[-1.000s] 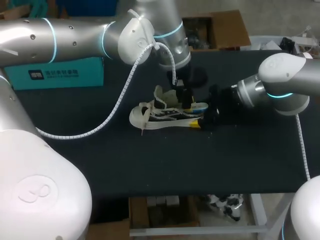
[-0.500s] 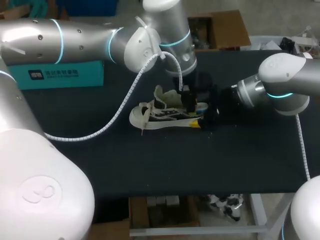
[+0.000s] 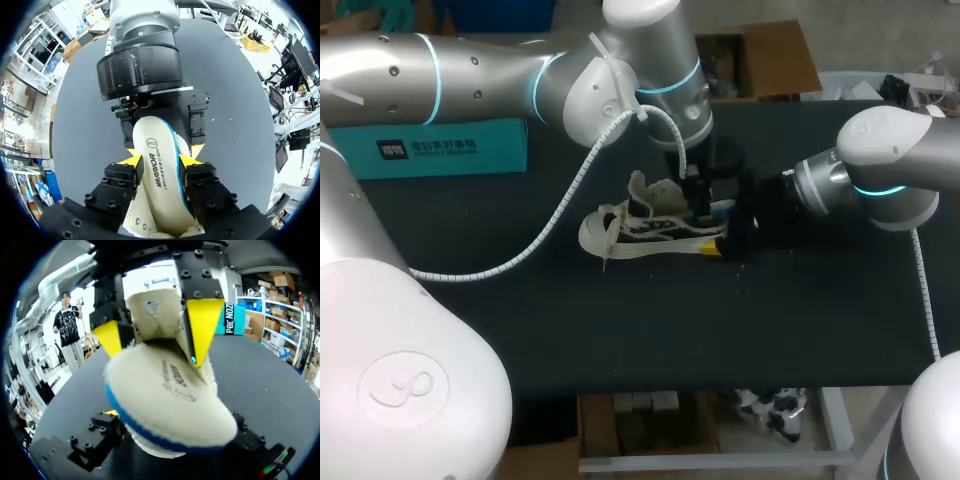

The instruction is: Open the shoe tongue, take the insole out of the shoe, put the insole back into the shoe, and pack the shoe into the shoebox

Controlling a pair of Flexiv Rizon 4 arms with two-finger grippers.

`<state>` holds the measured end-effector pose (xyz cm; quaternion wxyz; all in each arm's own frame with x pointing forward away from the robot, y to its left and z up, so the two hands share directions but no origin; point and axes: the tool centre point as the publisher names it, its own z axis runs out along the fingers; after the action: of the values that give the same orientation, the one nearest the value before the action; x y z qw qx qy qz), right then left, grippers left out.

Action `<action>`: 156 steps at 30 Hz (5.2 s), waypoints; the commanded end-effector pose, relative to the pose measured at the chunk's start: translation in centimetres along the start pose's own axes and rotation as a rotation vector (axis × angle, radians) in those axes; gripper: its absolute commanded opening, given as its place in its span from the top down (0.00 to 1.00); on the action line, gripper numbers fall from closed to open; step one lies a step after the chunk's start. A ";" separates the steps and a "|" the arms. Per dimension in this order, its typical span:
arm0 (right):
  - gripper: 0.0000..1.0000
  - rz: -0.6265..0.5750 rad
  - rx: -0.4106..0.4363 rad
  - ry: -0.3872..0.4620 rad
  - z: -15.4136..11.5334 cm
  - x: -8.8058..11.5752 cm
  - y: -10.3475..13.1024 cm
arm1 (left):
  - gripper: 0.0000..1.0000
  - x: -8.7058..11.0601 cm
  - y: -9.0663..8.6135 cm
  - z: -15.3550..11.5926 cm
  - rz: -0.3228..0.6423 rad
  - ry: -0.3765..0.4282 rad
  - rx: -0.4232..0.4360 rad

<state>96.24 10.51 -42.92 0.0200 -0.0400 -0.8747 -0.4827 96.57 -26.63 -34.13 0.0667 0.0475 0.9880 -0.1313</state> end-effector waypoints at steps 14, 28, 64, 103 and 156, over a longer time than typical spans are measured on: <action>1.00 0.000 -0.002 0.004 0.3 0.0 -0.4 | 0.61 0.1 0.3 0.2 -0.063 -0.075 -0.007; 1.00 0.000 -0.002 0.004 0.3 0.0 -0.4 | 0.70 -0.8 0.9 -0.8 -0.116 -0.104 0.019; 0.00 0.006 0.049 0.003 -0.3 0.5 0.0 | 1.00 0.7 -3.3 -10.2 0.151 0.109 0.495; 0.00 0.016 0.457 0.008 -12.5 0.4 4.4 | 1.00 0.4 -3.5 -21.9 0.252 0.068 0.894; 0.04 -0.007 1.058 -0.052 -0.5 -2.0 10.4 | 1.00 10.3 17.7 -28.6 -0.254 -0.484 1.084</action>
<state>98.78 14.77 -33.76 0.0084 -0.0304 -0.9989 -0.0334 85.84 -1.70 -12.57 0.1803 -0.0260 0.7532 -0.6320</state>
